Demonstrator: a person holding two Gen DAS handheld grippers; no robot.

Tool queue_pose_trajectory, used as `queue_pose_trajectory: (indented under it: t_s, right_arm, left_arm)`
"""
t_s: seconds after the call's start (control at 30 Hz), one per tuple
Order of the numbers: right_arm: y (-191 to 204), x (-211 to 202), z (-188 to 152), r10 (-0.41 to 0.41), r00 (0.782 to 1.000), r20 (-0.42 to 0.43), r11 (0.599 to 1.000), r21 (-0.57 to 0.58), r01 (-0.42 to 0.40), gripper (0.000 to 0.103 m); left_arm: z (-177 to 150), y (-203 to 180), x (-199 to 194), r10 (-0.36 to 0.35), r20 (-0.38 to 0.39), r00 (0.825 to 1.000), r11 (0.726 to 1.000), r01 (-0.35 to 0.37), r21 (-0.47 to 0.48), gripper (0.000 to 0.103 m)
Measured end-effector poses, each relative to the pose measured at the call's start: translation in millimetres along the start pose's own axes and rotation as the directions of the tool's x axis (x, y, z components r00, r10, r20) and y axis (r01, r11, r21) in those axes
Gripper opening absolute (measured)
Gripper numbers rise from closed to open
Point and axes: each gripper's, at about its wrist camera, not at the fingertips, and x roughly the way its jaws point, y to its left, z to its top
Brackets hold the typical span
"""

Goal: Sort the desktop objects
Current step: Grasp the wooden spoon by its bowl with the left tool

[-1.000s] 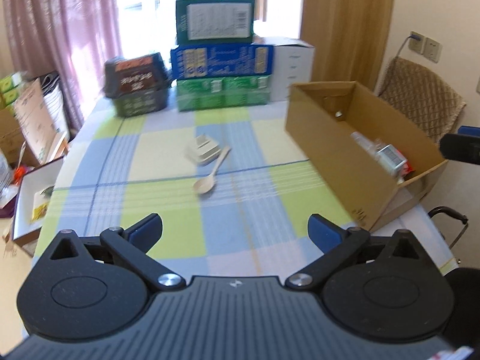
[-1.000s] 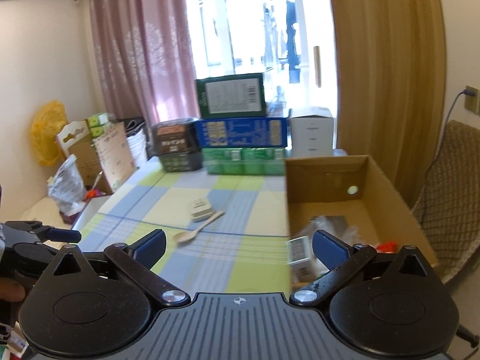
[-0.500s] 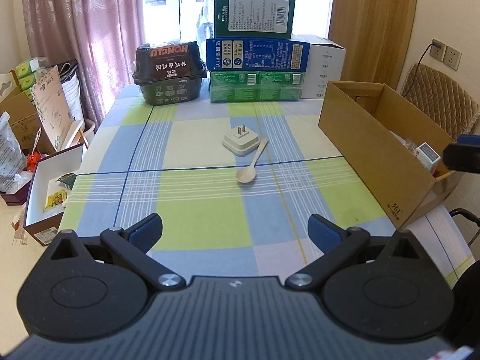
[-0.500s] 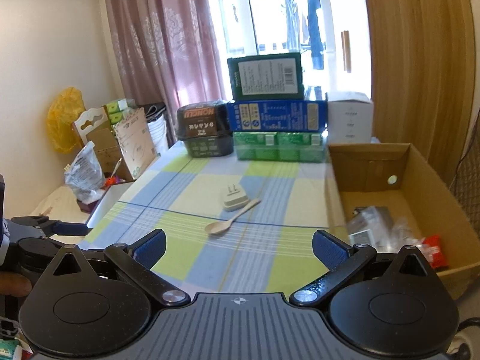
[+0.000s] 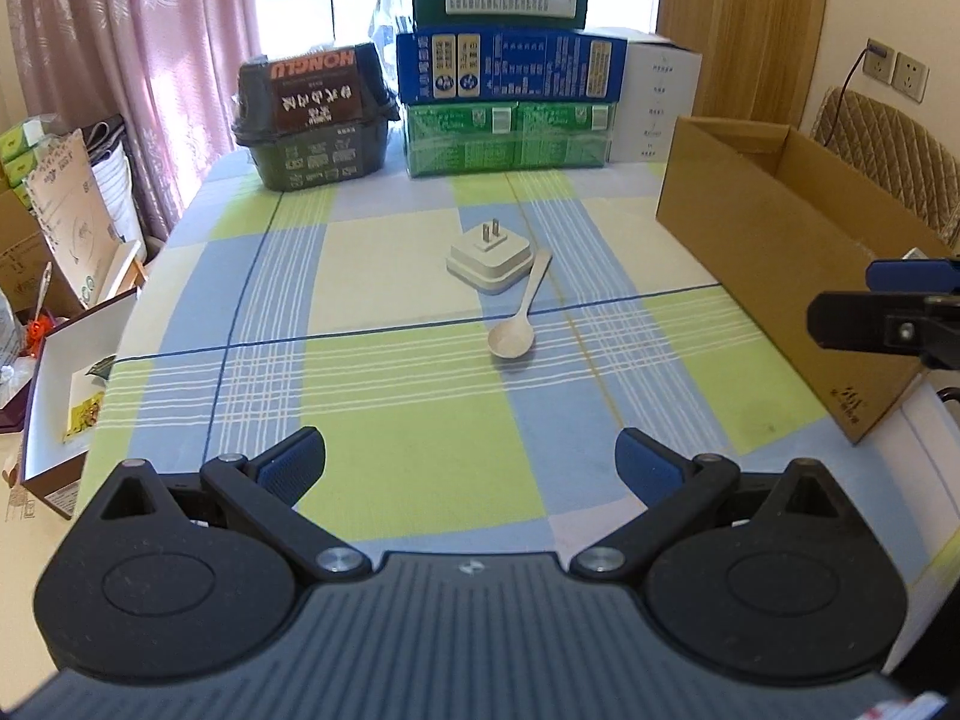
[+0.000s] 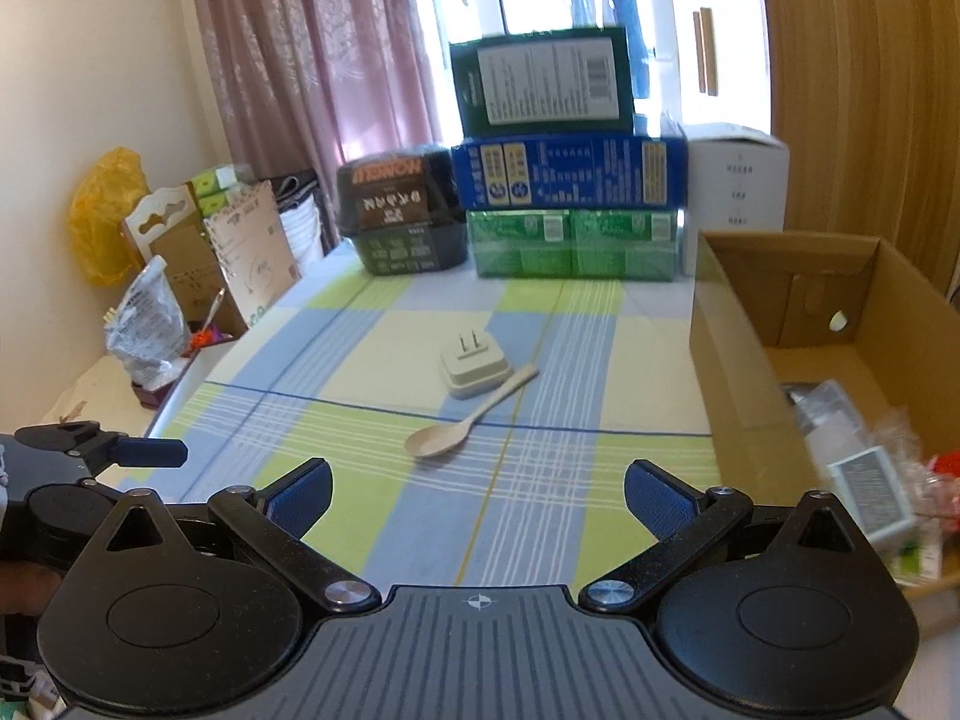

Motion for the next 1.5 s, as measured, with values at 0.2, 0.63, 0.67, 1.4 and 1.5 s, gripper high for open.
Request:
queue_pose_trajectory:
  t_s: [0.2, 0.63, 0.67, 1.4, 1.5]
  right_arm:
    - [-16.5, 41.7, -0.9, -0.018, 1.000, 0.003, 1.000, 0.026, 0.017, 0.101]
    - [-45.4, 107.7, 1.4, -0.047, 0.998, -0.028, 0.998, 0.048, 0.048, 0.085]
    - [-47.3, 111.4, 1.6, -0.048, 0.998, -0.034, 0.998, 0.050, 0.050, 0.083]
    - [-55.3, 139.0, 2.8, -0.056, 0.996, -0.070, 0.997, 0.045, 0.059, 0.074]
    - [-55.0, 139.2, 3.3, -0.056, 0.996, -0.069, 0.997, 0.045, 0.059, 0.074]
  left_arm:
    - [4.1, 4.1, 39.2, -0.026, -0.002, 1.000, 0.999, 0.026, 0.031, 0.098]
    - [15.0, -9.3, 127.0, -0.076, 0.002, 0.997, 0.993, 0.075, 0.088, 0.078]
    - [15.2, -10.2, 130.6, -0.083, 0.007, 0.996, 0.992, 0.083, 0.091, 0.078]
    - [29.0, -15.2, 178.7, -0.155, 0.016, 0.988, 0.966, 0.148, 0.210, 0.038]
    - [29.1, -15.7, 179.1, -0.164, 0.013, 0.986, 0.964, 0.158, 0.212, 0.030]
